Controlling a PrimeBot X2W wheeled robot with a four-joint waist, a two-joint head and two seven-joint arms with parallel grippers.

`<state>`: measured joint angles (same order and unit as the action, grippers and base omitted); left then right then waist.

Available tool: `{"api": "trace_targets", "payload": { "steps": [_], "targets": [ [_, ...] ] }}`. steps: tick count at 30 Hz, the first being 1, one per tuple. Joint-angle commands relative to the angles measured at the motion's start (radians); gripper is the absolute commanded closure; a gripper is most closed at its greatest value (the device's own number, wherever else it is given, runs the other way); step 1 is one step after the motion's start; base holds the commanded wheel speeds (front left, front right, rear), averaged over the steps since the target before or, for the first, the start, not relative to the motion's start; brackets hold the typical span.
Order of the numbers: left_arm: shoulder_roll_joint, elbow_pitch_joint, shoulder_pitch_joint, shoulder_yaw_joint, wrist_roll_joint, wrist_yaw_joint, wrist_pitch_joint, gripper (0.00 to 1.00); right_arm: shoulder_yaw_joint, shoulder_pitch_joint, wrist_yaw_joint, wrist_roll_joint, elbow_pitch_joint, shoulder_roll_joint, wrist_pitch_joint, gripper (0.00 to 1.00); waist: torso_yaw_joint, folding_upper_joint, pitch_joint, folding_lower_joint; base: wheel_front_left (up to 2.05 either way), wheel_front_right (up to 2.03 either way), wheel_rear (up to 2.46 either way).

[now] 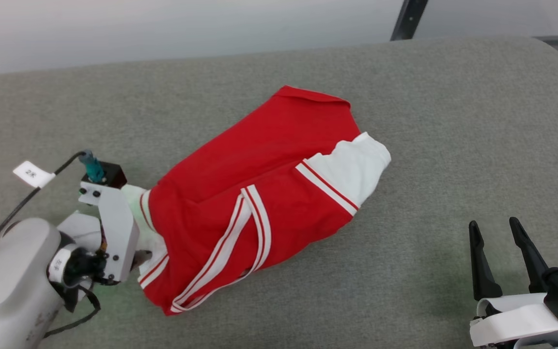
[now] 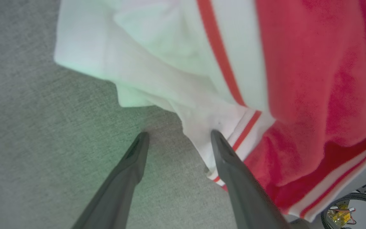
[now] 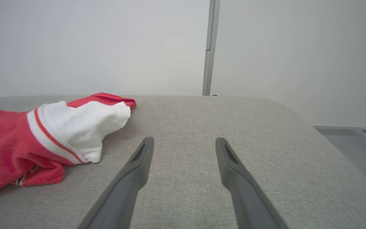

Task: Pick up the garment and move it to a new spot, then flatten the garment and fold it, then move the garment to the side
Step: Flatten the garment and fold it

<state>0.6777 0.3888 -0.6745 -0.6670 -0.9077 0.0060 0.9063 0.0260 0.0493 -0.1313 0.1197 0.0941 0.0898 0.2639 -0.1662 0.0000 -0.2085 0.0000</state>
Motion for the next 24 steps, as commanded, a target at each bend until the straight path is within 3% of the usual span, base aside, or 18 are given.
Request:
{"api": "trace_targets", "payload": {
  "steps": [1, 3, 6, 7, 9, 11, 18, 24],
  "targets": [
    [0.006, 0.005, 0.002, -0.002, 0.001, 0.002, 0.008, 0.00, 0.002, -0.003, 0.001, -0.003, -0.003, -0.004, 0.001, 0.00, -0.023, 0.0000, -0.020, 0.0000, 0.00, 0.00, 0.00],
    [0.007, 0.016, 0.004, -0.003, -0.004, 0.008, 0.017, 0.00, 0.003, 0.000, 0.001, 0.000, -0.004, -0.008, 0.001, 0.00, -0.032, 0.0000, -0.026, 0.0000, 0.00, 0.00, 0.00],
    [0.009, 0.028, 0.012, -0.014, 0.002, 0.003, 0.022, 0.19, 0.003, 0.003, 0.001, 0.003, -0.006, -0.012, 0.001, 0.00, -0.043, 0.0000, -0.033, 0.0000, 0.00, 0.00, 0.00],
    [0.010, 0.034, 0.015, -0.018, 0.004, 0.003, 0.025, 0.40, 0.003, 0.004, 0.001, 0.003, -0.006, -0.013, 0.001, 0.00, -0.045, 0.0000, -0.035, 0.0000, 0.00, 0.00, 0.00],
    [0.006, 0.045, 0.023, -0.023, -0.002, 0.010, 0.036, 0.60, 0.008, 0.004, 0.001, 0.003, -0.006, -0.015, 0.001, 0.00, -0.047, 0.0000, -0.038, 0.0000, 0.00, 0.00, 0.00],
    [-0.006, 0.049, 0.032, -0.022, -0.018, 0.016, 0.051, 1.00, 0.010, 0.001, 0.001, 0.001, -0.007, -0.017, 0.001, 0.00, -0.048, 0.0000, -0.039, 0.0000, 0.00, 0.00, 0.00],
    [-0.044, 0.027, 0.041, -0.001, -0.084, 0.034, 0.094, 1.00, 0.009, -0.001, 0.001, 0.016, 0.011, -0.021, 0.001, 0.00, -0.035, 0.0000, -0.024, 0.0000, 0.00, 0.00, 0.00],
    [-0.015, -0.003, 0.002, 0.012, -0.069, 0.052, 0.095, 1.00, -0.039, 0.021, 0.001, 0.033, 0.071, 0.018, -0.002, 0.00, -0.011, 0.0000, 0.010, 0.0000, 0.00, 0.00, 0.00]
  ]
}}
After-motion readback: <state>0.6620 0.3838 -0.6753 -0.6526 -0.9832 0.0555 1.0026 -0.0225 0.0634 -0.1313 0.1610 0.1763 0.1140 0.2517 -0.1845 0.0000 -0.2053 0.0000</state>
